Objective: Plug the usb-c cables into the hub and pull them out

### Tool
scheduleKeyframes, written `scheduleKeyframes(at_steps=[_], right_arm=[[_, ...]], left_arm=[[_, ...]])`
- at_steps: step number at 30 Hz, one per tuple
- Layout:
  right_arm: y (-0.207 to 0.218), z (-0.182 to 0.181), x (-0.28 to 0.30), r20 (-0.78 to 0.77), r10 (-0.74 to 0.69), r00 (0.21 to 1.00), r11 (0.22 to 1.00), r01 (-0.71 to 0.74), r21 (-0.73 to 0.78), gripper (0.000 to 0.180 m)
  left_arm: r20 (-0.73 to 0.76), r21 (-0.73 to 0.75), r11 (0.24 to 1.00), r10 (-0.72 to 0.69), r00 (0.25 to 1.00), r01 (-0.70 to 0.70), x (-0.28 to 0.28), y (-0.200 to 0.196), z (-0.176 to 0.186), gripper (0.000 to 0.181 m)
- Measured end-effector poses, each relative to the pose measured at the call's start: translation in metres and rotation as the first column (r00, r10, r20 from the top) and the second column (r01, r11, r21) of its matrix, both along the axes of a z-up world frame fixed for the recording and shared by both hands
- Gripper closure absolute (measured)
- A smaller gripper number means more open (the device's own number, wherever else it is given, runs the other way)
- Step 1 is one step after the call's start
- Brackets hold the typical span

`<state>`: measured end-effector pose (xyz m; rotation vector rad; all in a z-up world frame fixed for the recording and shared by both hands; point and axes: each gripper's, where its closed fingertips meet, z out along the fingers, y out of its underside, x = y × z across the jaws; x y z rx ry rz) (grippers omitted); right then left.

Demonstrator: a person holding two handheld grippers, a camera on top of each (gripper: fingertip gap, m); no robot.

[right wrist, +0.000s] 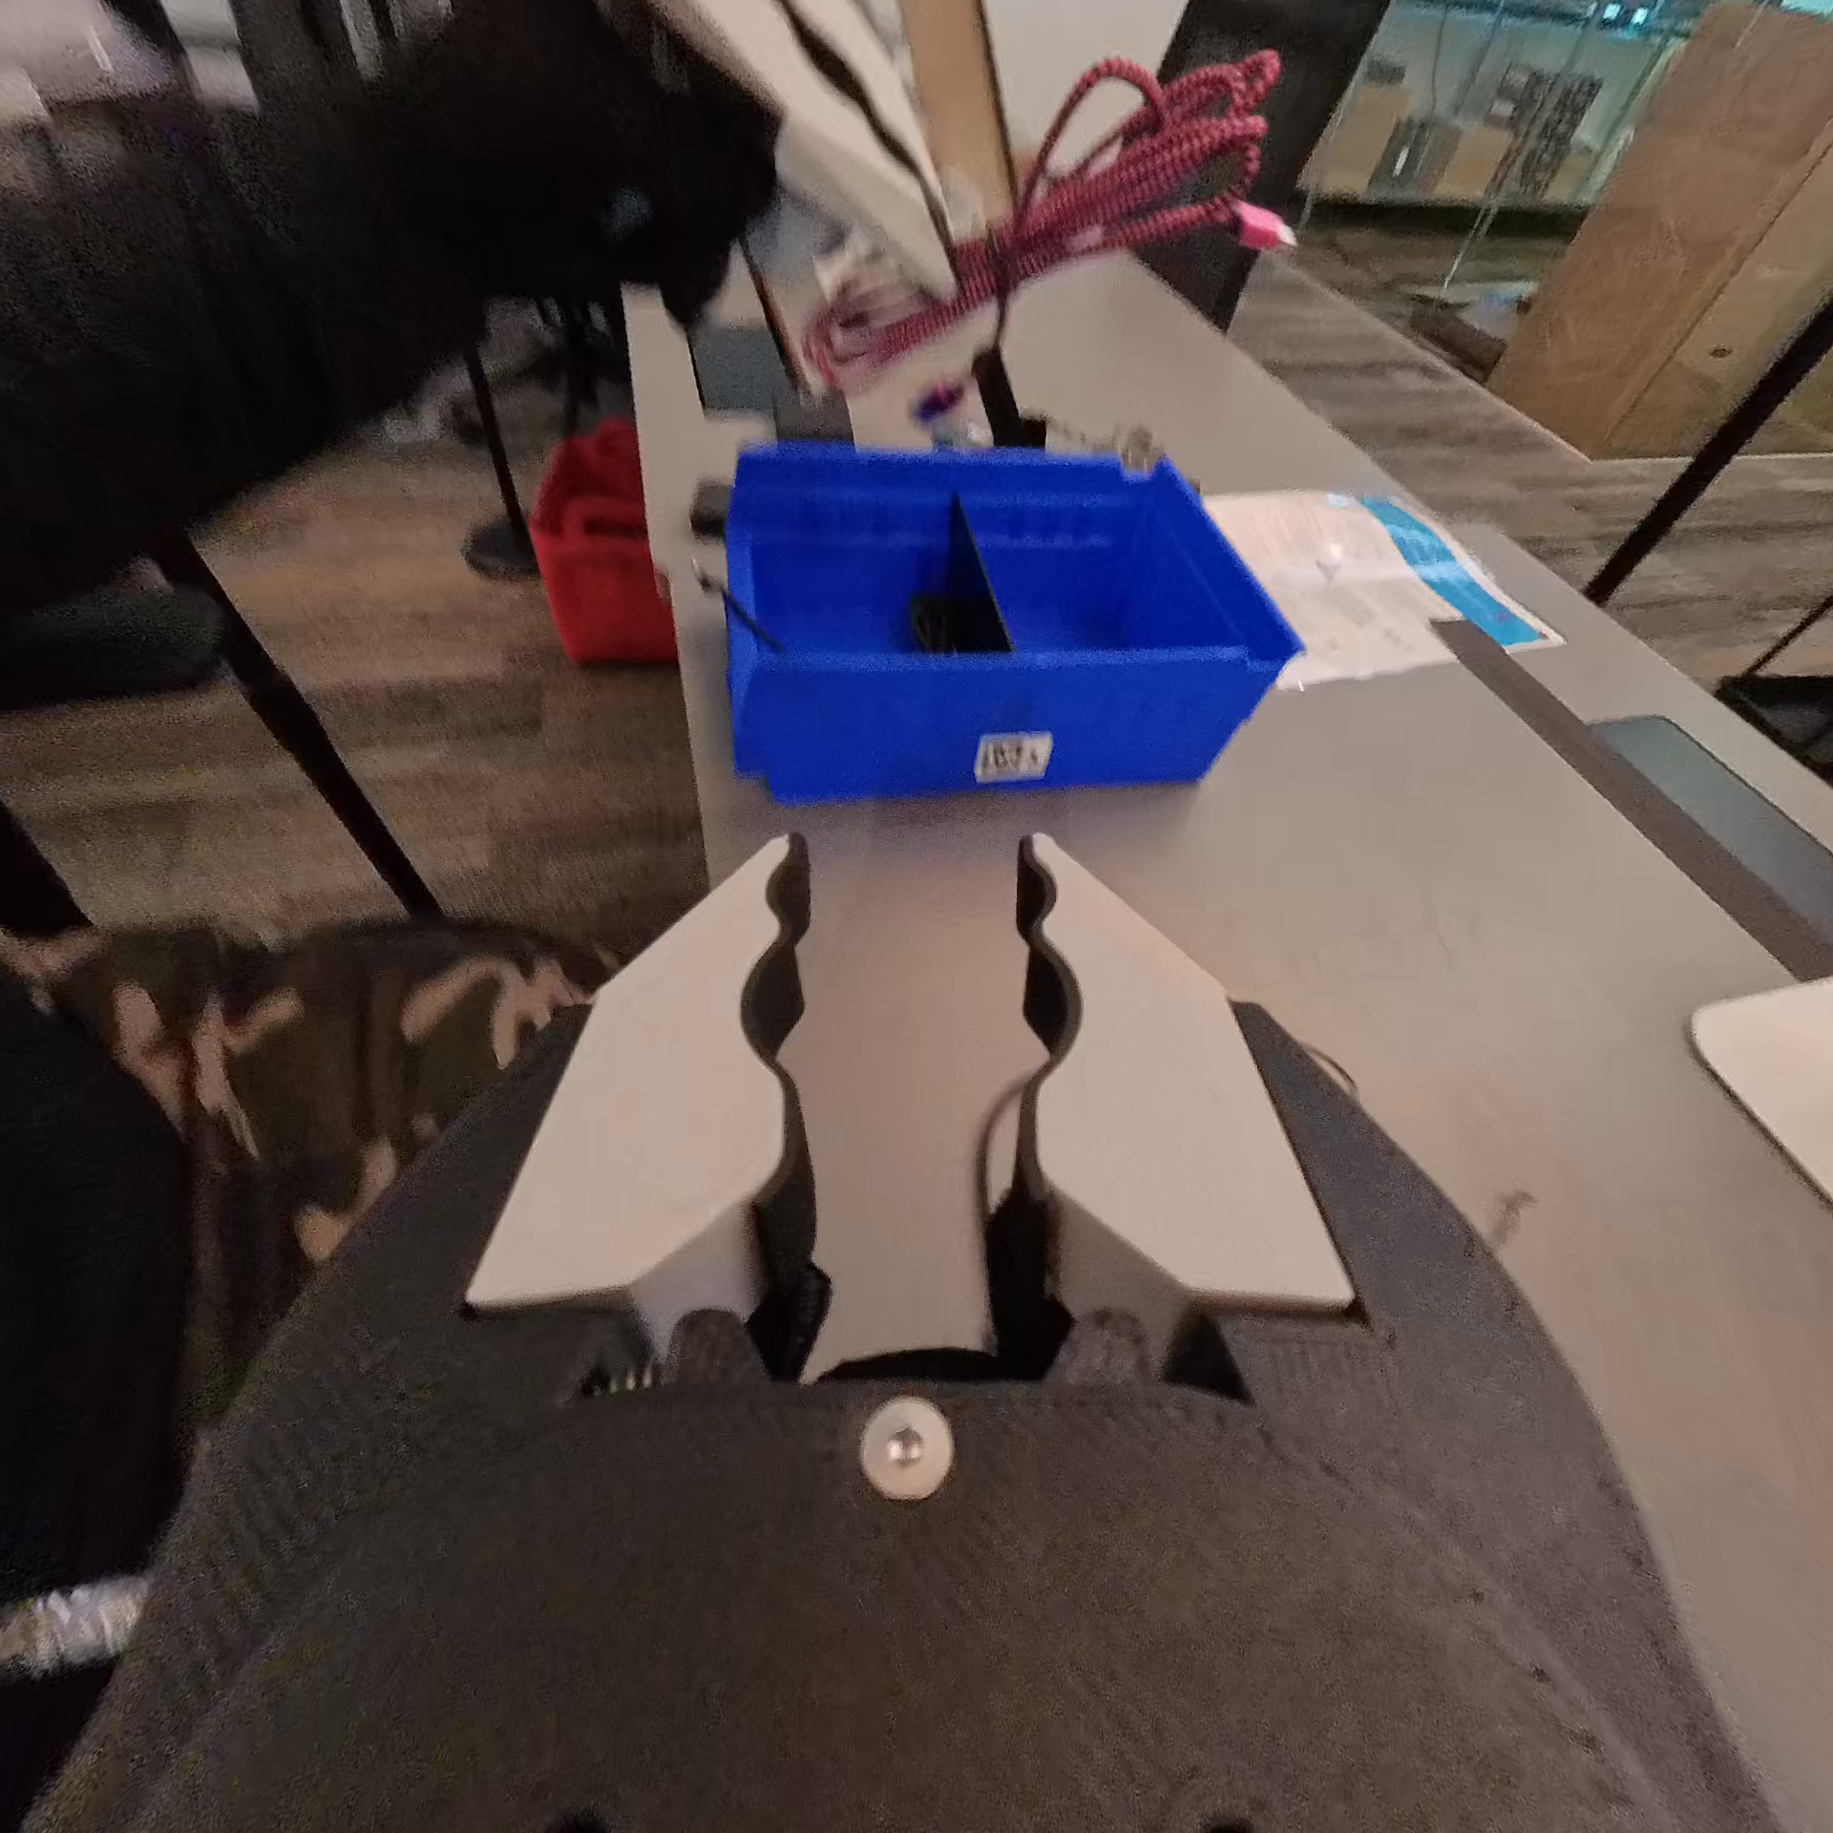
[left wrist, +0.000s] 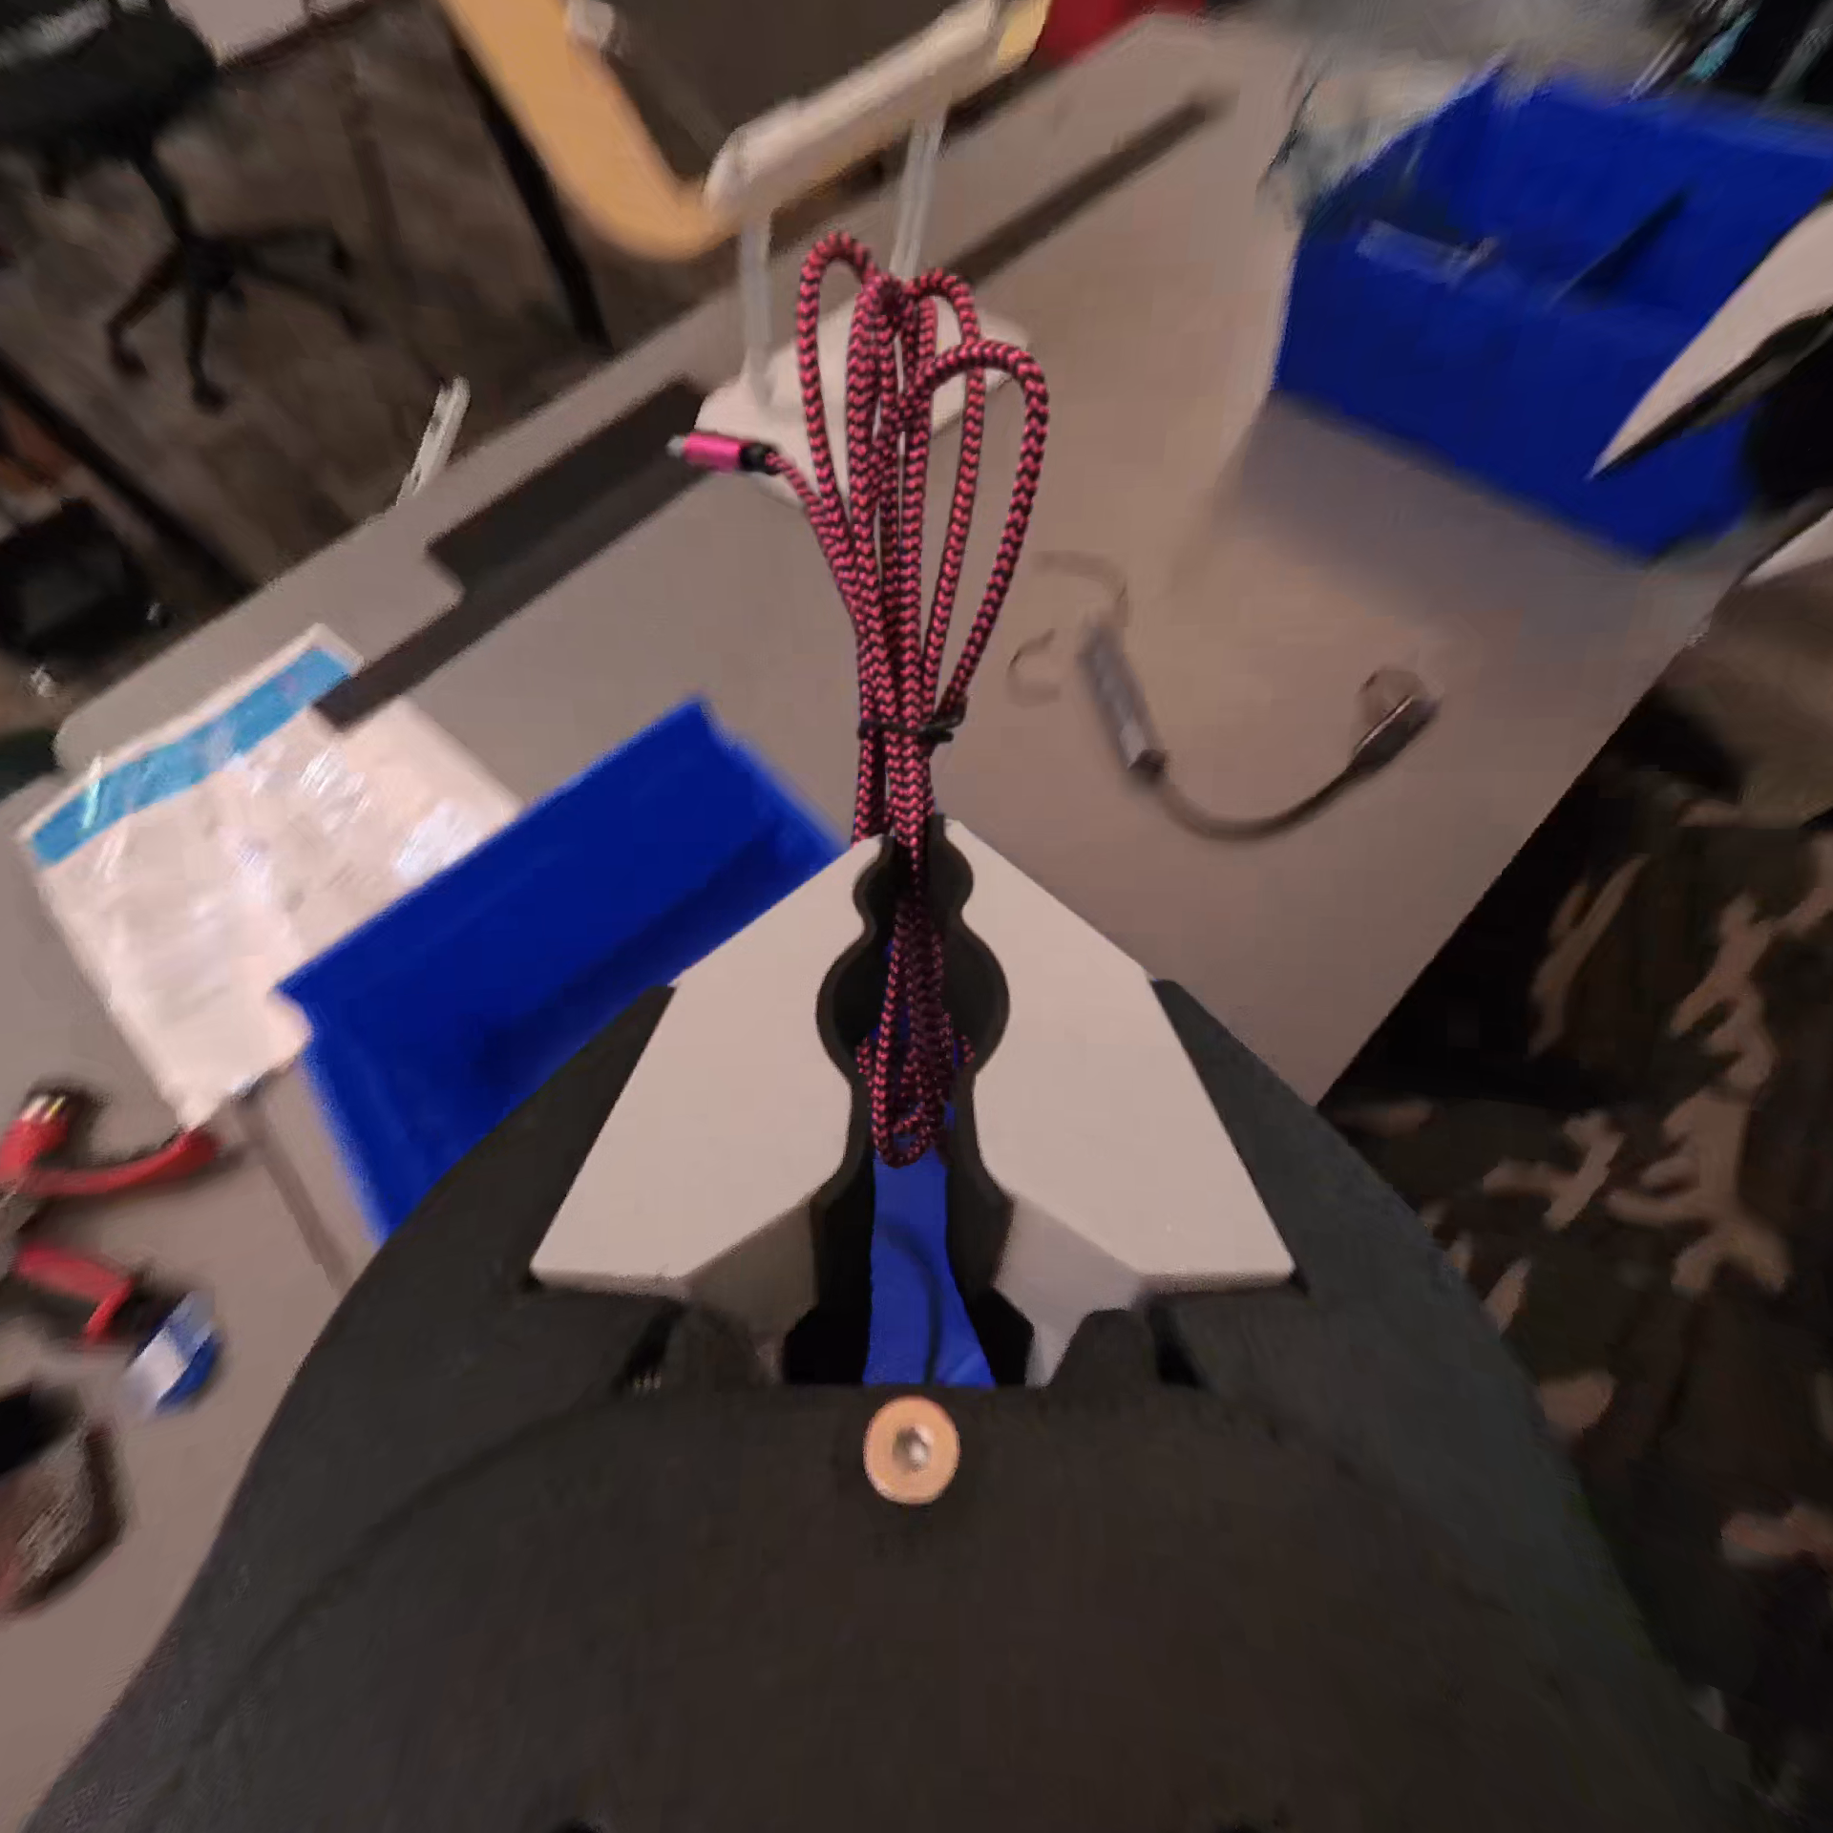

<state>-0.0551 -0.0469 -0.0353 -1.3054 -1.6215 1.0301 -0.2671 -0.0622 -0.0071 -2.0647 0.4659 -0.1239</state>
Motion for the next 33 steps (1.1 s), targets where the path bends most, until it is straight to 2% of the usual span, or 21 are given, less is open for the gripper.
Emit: scheduleKeyframes(at_steps=[4, 8, 11, 12, 15, 16, 19, 23, 25, 26, 27, 30, 33], right_arm=[[0.002, 0.038, -0.029, -0.133, -0.049, 0.990, 0.977, 0.020, -0.214, 0.130], [0.030, 0.055, -0.045, -0.235, -0.164, 0.958, 0.923, 0.065, -0.380, 0.112], [0.048, 0.064, -0.045, -0.314, -0.214, 0.925, 0.844, 0.014, -0.536, 0.116], [0.050, 0.065, -0.044, -0.332, -0.204, 0.921, 0.827, -0.019, -0.561, 0.132], [0.047, 0.072, -0.040, -0.408, -0.157, 0.899, 0.801, -0.126, -0.586, 0.164], [0.047, 0.074, -0.038, -0.420, -0.148, 0.895, 0.794, -0.146, -0.590, 0.168], [0.047, 0.074, -0.034, -0.404, -0.121, 0.907, 0.764, -0.175, -0.621, 0.172], [0.034, 0.075, -0.032, -0.395, -0.039, 0.918, 0.794, -0.211, -0.570, 0.173], [0.030, 0.069, -0.031, -0.364, -0.002, 0.931, 0.813, -0.210, -0.542, 0.172], [0.027, 0.068, -0.029, -0.366, 0.019, 0.930, 0.810, -0.229, -0.540, 0.173], [0.025, 0.071, -0.026, -0.385, 0.033, 0.922, 0.800, -0.256, -0.543, 0.172], [0.015, 0.079, -0.021, -0.419, 0.092, 0.903, 0.781, -0.327, -0.532, 0.173], [-0.011, 0.085, -0.020, -0.458, 0.210, 0.864, 0.738, -0.447, -0.505, 0.173]], left_arm=[[0.018, 0.092, 0.992, -0.085, 0.996, 0.083, 0.076, 0.030, 0.020, 0.178], [-0.065, 0.135, 0.980, -0.139, 0.988, 0.147, 0.134, 0.049, 0.018, 0.178], [-0.113, 0.154, 0.970, -0.172, 0.979, 0.188, 0.160, 0.052, 0.010, 0.178], [-0.113, 0.162, 0.966, -0.184, 0.976, 0.200, 0.167, 0.052, 0.008, 0.178], [-0.116, 0.135, 0.959, -0.233, 0.966, 0.248, 0.182, 0.050, -0.002, 0.178], [-0.098, 0.146, 0.953, -0.254, 0.962, 0.266, 0.187, 0.048, -0.001, 0.177], [0.001, 0.111, 0.937, -0.333, 0.943, 0.330, 0.193, 0.040, -0.002, 0.169], [0.282, 0.072, 0.890, -0.452, 0.846, 0.451, 0.205, 0.025, 0.000, 0.145], [0.328, 0.049, 0.875, -0.470, 0.819, 0.482, 0.204, 0.020, -0.004, 0.138], [0.327, 0.033, 0.890, -0.441, 0.836, 0.456, 0.199, 0.024, -0.006, 0.106], [0.309, 0.020, 0.896, -0.428, 0.849, 0.444, 0.195, 0.024, -0.008, 0.102], [0.369, 0.055, 0.872, -0.470, 0.802, 0.486, 0.200, 0.019, 0.000, 0.103], [0.490, 0.037, 0.788, -0.550, 0.677, 0.614, 0.230, 0.005, -0.010, 0.111]])
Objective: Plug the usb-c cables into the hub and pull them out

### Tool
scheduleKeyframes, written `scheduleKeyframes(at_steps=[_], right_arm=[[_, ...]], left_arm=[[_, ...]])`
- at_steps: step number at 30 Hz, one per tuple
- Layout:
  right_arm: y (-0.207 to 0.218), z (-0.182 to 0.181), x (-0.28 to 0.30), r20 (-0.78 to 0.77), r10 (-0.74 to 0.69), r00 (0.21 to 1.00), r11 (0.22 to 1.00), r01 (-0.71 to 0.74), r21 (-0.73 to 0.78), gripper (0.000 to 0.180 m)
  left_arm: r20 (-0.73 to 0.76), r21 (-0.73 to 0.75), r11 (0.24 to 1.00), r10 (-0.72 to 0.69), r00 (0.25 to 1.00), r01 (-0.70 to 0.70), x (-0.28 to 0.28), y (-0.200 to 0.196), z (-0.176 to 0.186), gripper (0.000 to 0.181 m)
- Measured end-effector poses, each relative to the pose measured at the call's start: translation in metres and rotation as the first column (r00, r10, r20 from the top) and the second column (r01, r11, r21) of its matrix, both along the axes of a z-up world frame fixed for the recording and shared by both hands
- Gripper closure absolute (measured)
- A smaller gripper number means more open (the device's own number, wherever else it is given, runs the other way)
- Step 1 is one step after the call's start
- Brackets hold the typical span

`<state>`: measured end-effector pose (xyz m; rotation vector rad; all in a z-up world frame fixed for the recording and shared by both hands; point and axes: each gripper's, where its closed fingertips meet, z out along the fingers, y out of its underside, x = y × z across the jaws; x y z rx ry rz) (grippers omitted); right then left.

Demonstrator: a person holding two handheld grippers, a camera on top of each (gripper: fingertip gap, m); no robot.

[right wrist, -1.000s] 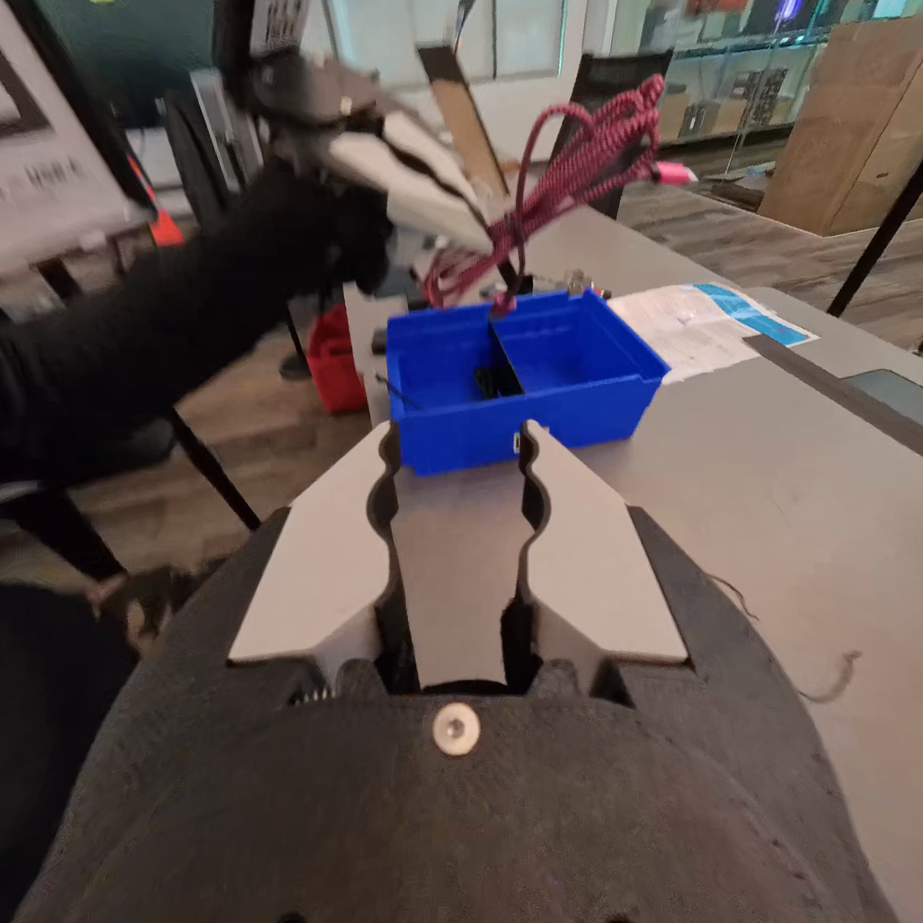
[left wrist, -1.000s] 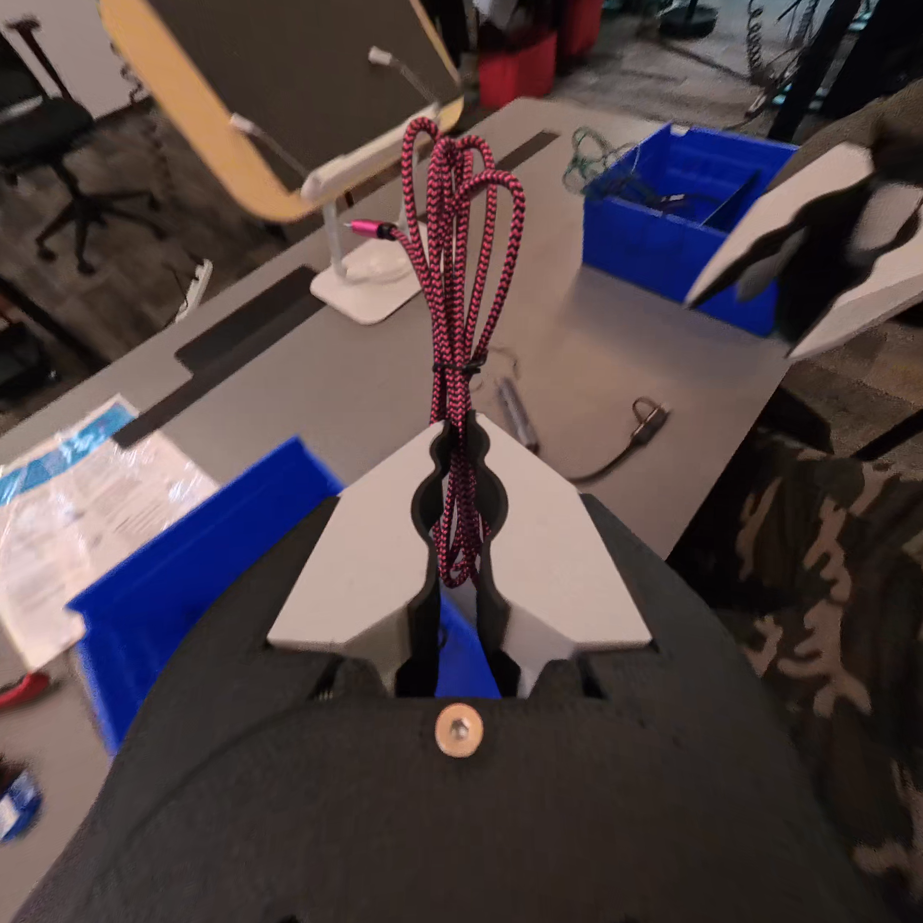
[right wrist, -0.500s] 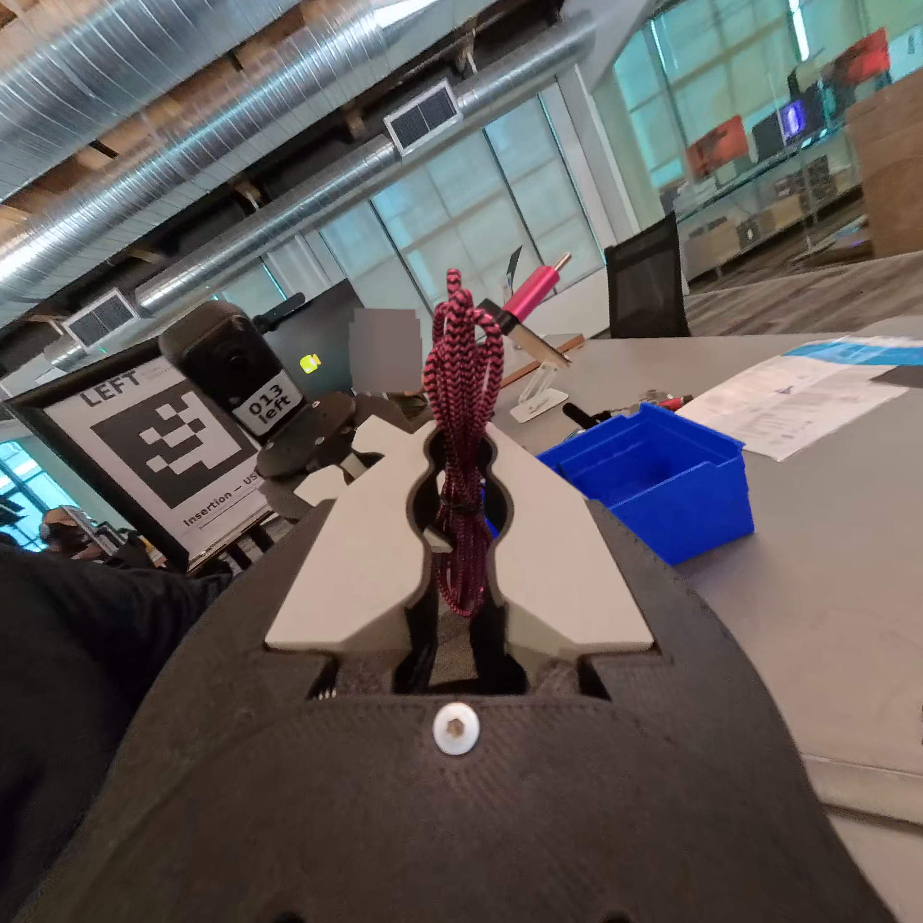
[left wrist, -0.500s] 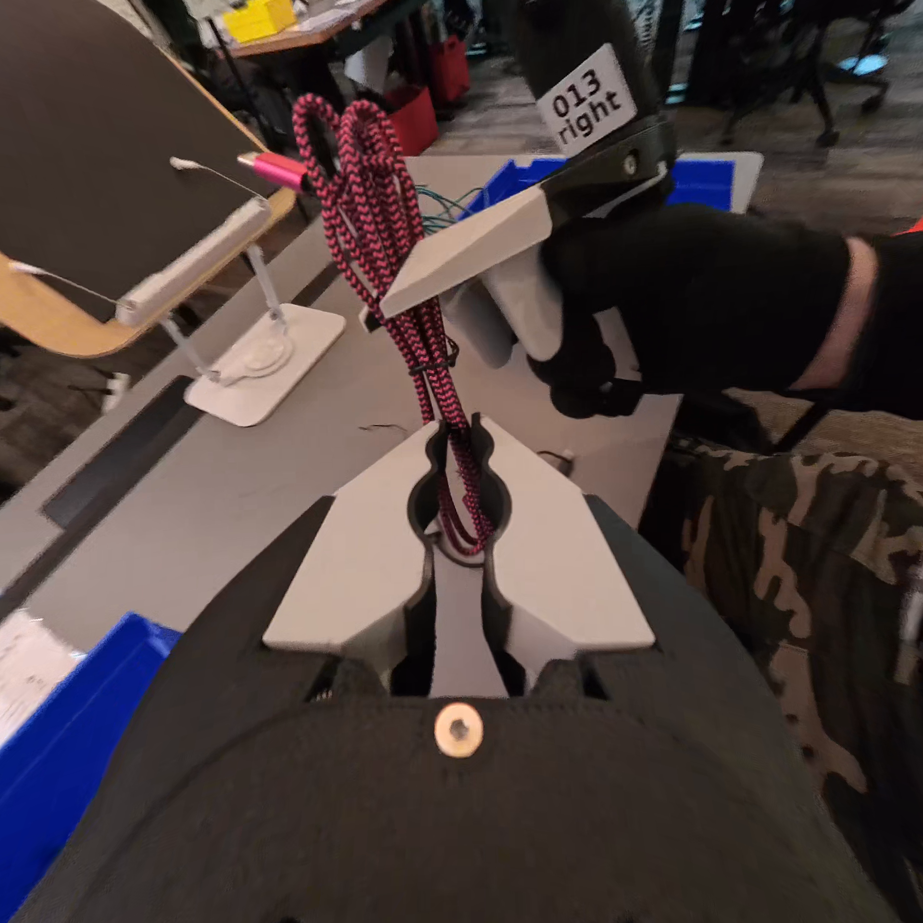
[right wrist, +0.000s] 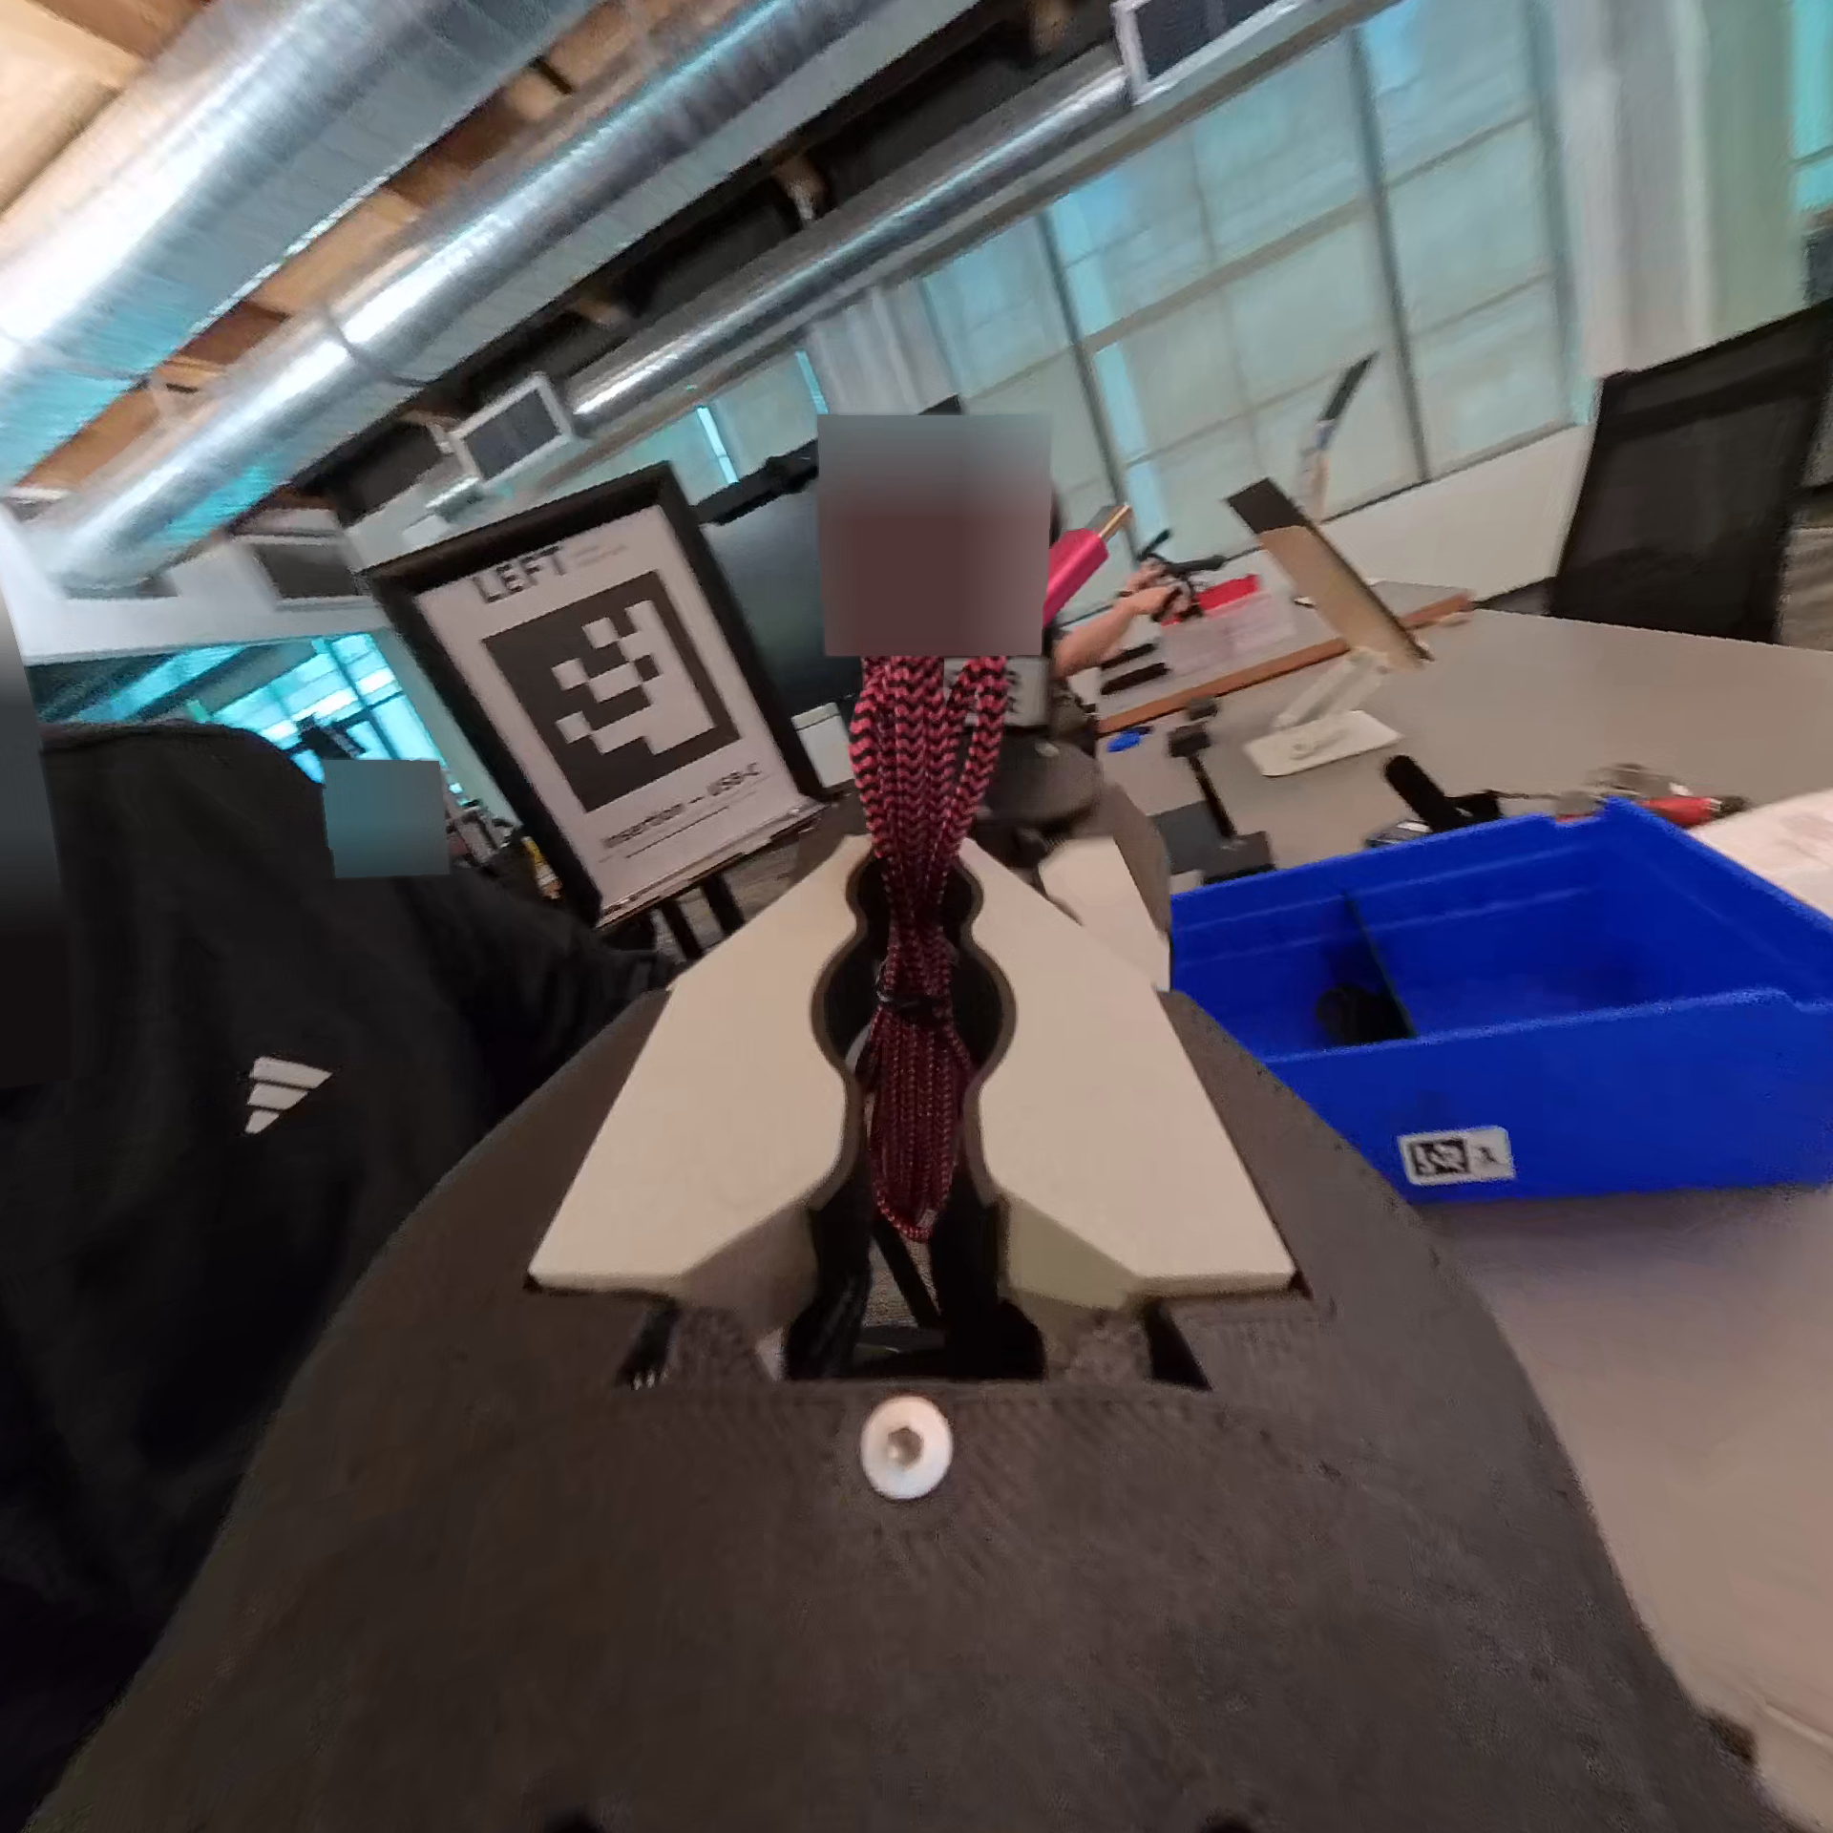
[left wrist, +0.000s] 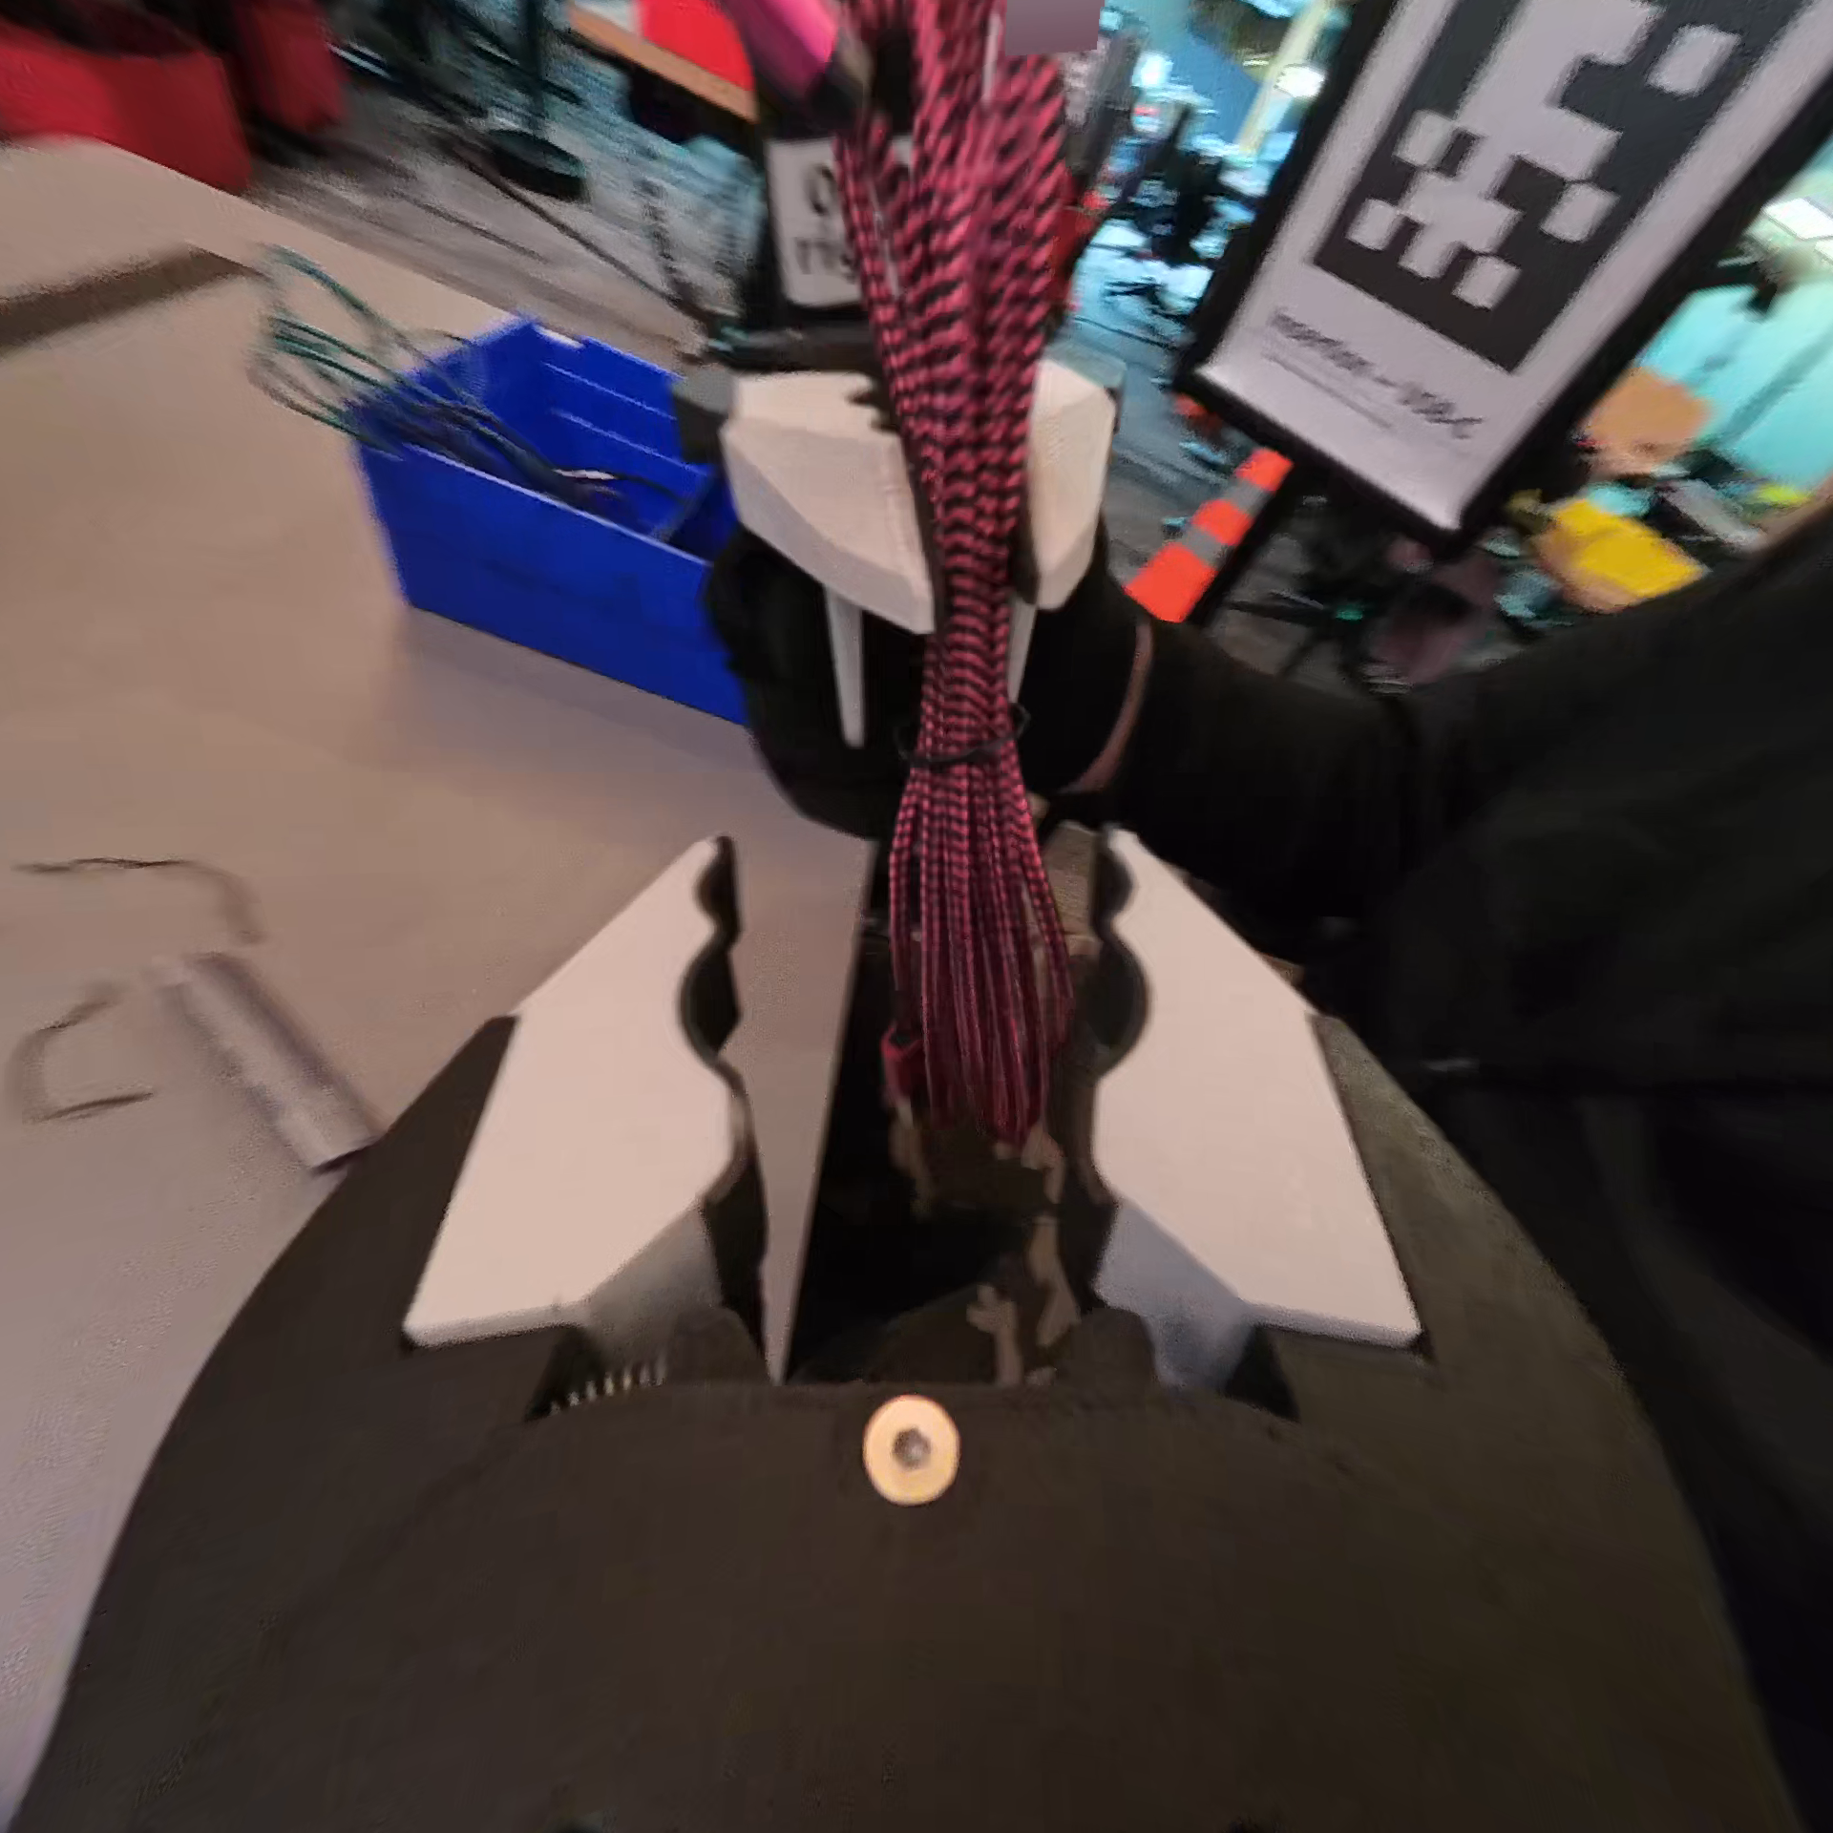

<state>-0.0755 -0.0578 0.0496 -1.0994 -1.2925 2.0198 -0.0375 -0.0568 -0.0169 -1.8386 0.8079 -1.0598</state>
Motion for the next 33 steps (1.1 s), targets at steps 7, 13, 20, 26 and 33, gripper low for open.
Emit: scheduleKeyframes(at_steps=[7, 13, 20, 26, 33], right_arm=[[0.020, -0.006, -0.012, 0.031, -0.165, 0.986, 0.986, 0.164, 0.008, 0.131], [0.015, -0.011, -0.010, 0.082, -0.140, 0.987, 0.988, 0.134, 0.081, 0.146], [0.004, -0.015, -0.019, 0.065, -0.099, 0.993, 0.995, 0.097, 0.020, 0.170], [0.006, -0.012, -0.017, 0.043, -0.117, 0.992, 0.993, 0.115, 0.042, 0.168], [0.007, -0.010, -0.015, 0.013, -0.142, 0.990, 0.987, 0.141, 0.072, 0.167]], left_arm=[[0.152, -0.032, 0.999, -0.015, 0.988, 0.020, 0.003, 0.003, 0.000, 0.178], [0.161, 0.067, 0.995, 0.059, 0.985, -0.070, -0.013, 0.013, 0.009, 0.179], [0.119, 0.107, 0.992, 0.054, 0.991, -0.067, -0.005, 0.013, 0.001, 0.179], [0.157, 0.114, 0.989, 0.074, 0.985, -0.092, -0.005, 0.016, 0.007, 0.179], [0.209, 0.109, 0.989, 0.071, 0.975, -0.095, -0.007, 0.015, 0.014, 0.179]])
